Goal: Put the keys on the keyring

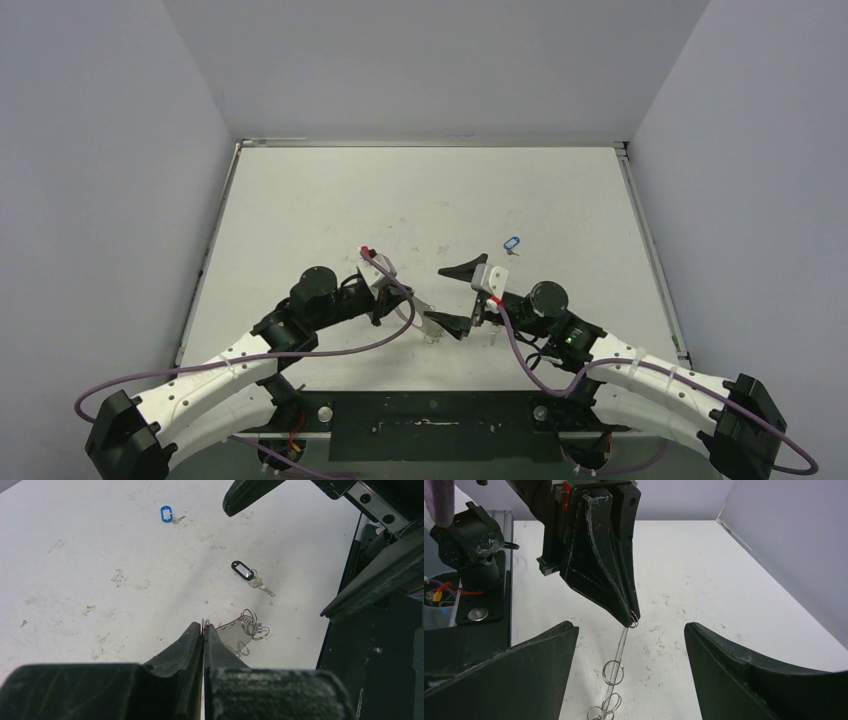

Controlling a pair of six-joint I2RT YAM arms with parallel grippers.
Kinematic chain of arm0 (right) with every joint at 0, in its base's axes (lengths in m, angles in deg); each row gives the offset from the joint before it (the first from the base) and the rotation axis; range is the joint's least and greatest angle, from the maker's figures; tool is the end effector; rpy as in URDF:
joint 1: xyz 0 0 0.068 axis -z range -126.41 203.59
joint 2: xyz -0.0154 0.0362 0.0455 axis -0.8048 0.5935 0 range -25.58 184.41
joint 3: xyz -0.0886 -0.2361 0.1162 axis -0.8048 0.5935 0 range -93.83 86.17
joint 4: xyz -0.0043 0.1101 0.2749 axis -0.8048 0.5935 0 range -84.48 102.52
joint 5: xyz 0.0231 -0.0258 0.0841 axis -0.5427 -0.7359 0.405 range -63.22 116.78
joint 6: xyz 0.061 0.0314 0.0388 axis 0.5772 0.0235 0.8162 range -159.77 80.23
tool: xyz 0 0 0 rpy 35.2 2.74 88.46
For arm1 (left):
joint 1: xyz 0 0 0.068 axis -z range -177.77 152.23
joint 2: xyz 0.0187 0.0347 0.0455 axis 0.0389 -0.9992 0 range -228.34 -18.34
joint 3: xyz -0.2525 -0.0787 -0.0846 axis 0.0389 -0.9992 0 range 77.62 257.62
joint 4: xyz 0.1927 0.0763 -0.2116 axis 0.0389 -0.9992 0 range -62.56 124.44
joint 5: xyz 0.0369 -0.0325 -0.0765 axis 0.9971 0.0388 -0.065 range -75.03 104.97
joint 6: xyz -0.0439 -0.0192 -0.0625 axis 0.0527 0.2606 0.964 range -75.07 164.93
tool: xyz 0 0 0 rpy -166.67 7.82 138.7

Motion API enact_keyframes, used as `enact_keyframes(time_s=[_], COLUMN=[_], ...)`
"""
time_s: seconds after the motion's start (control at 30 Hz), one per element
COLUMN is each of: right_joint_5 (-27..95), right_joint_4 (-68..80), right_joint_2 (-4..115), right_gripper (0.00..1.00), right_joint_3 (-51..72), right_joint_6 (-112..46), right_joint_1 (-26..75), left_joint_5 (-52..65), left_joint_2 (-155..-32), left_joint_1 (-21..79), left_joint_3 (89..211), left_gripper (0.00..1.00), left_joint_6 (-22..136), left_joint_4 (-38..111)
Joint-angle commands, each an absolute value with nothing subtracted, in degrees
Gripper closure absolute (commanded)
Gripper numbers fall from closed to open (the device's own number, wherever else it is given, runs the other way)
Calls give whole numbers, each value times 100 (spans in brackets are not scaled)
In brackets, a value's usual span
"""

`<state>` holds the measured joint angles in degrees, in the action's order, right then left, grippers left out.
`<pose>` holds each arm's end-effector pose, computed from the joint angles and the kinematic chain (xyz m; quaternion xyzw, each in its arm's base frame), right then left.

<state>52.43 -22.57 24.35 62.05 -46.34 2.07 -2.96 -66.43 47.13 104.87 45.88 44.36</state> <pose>0.1398 0.2229 0.2561 -0.4679 0.5129 0.4108 0.5909 0.1701 -0.1989 0.2434 0.3771 0.6693 -0.3556 0.5323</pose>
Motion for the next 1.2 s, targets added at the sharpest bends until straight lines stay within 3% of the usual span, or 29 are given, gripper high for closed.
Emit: enact_keyframes(time_s=[0.0,0.53,0.9,1.03,1.17], right_joint_5=[5109,4826,4801,4796,4797], right_joint_4=[-2276,-3802,-4127,-4123,-4177], right_joint_2=[2679,4637,5018,5090,5167], right_gripper=[20,25,31,39,61], right_joint_3=[6013,5825,5644,5602,5599], right_joint_6=[-4454,-3979,-3816,-3845,-3829], right_joint_1=[166,80,55,59,57], left_joint_5=[-108,-283,-299,-293,-322], left_joint_2=[-6599,-6719,-6677,-6680,-6673], left_joint_1=[4740,4758,4754,4756,4758], left_joint_3=[10506,10522,10494,10478,10476], left_gripper=[100,100,100,100,100], left_joint_6=[4885,4923,4941,4945,4942], left_joint_4=[4881,4964,4923,4913,4872])
